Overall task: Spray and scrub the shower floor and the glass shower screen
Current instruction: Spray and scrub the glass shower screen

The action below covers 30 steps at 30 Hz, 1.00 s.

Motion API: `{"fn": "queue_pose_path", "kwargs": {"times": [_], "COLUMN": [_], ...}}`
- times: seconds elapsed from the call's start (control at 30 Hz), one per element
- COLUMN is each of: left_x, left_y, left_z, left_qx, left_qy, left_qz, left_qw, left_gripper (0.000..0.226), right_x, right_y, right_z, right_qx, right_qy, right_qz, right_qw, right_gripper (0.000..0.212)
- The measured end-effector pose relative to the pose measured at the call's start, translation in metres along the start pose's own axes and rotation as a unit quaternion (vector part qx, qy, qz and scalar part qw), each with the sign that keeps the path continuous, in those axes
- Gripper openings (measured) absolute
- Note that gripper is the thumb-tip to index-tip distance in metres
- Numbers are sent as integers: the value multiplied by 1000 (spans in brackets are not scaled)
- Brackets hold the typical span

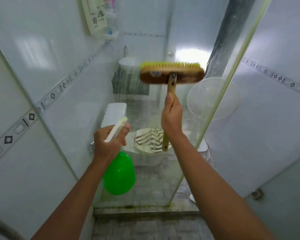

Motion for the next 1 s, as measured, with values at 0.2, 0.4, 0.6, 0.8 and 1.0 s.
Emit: {"fn": "queue_pose_path", "kwargs": {"times": [0.2,0.4,0.6,0.8,1.0], "left_x": [-2,-5,-10,-5,0], "left_y": [12,0,-5,5,7], "left_z": [7,-7,-8,-3,5], "left_qx": [23,44,57,68,67], "left_qy": [-18,-1,4,6,-4], "left_qz": [32,22,13,21,21], "left_qw": [999,999,998,997,998], "left_gripper": [39,45,39,37,36], "right_x": [-155,-174,-53,-90,-183], "right_y": [159,161,37,89,186], "right_z": [45,60,48,59,47], "right_qx": [-53,-41,16,-15,-32], "right_qy": [-153,-169,-74,-121,-157], "right_qz": [168,196,52,66,201], "right_qw": [972,965,996,990,966], "right_gripper": [45,45,34,42,61]}}
Point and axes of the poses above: each hand's wrist, its own x-axis towards the middle knuckle, its own z-axis out of the palm, y = z × x, the point moved 8 cm from there along x, towards the middle knuckle, and after that the axes turned 6 degrees about -x, right-handed, at the moved point
